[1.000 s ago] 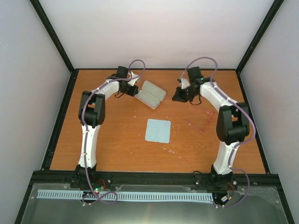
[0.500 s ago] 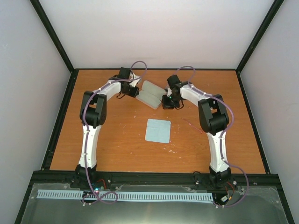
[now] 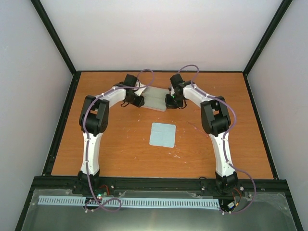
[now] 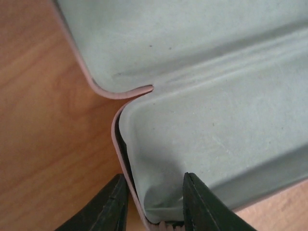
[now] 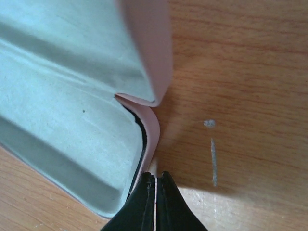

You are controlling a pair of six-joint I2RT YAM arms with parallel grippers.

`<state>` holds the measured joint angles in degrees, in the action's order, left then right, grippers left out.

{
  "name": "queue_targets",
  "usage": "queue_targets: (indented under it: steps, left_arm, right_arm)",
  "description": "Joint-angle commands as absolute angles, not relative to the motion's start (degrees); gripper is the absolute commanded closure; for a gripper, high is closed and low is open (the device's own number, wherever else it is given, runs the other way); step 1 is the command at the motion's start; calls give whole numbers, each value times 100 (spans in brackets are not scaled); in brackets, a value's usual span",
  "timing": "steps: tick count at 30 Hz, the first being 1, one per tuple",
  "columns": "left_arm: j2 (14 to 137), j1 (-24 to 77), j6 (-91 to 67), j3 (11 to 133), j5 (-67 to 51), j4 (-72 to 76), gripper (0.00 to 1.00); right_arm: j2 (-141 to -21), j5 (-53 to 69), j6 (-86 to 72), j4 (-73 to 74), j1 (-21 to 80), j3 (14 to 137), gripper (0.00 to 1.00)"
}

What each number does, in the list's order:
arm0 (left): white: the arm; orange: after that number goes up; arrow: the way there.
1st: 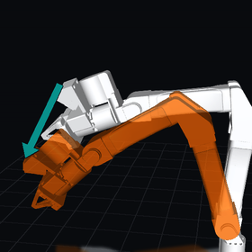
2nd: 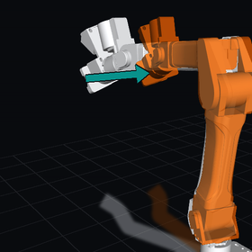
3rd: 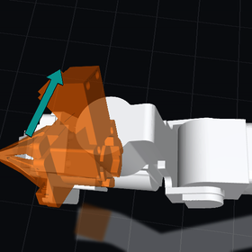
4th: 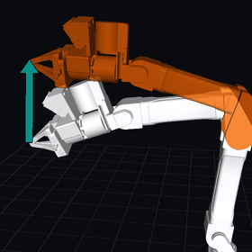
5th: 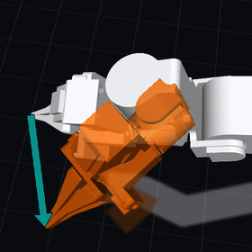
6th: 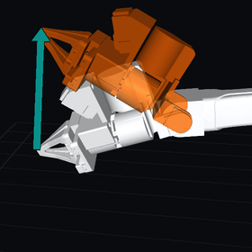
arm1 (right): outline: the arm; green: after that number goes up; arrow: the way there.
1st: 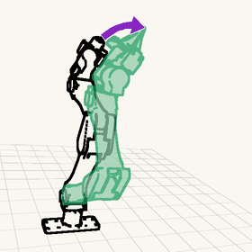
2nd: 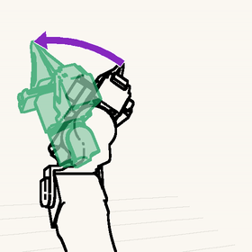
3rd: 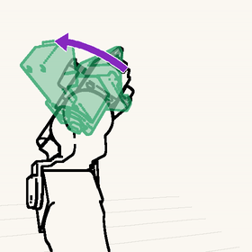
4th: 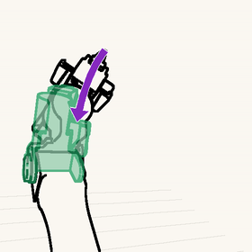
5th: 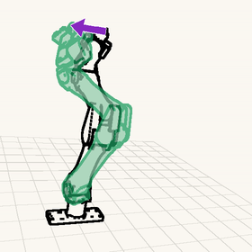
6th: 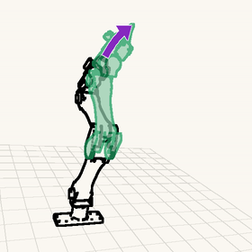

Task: Organize the sunglasses
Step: Place the sunglasses case at the center of the board.

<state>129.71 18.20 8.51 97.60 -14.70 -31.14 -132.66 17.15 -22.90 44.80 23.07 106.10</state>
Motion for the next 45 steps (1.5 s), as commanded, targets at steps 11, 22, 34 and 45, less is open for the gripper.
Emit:
queue_targets:
  steps: [11,22,34,45]
  left_arm:
    - [12301,2285,1003,8677,-759,-3367,58]
    - [11987,2285,1069,8833,-164,-3117,17]
    - [10848,2276,1441,8333,153,-2567,22]
    - [10191,2432,1529,7656,-1218,-2915,54]
  right_arm:
    - [-12858,1144,-1883,4746,2385,10040,95]
    - [-11469,679,-1543,4552,2386,9035,77]
    - [-10735,1105,-1006,4308,2487,7784,71]
    - [-11020,1266,-909,4282,2769,7551,62]
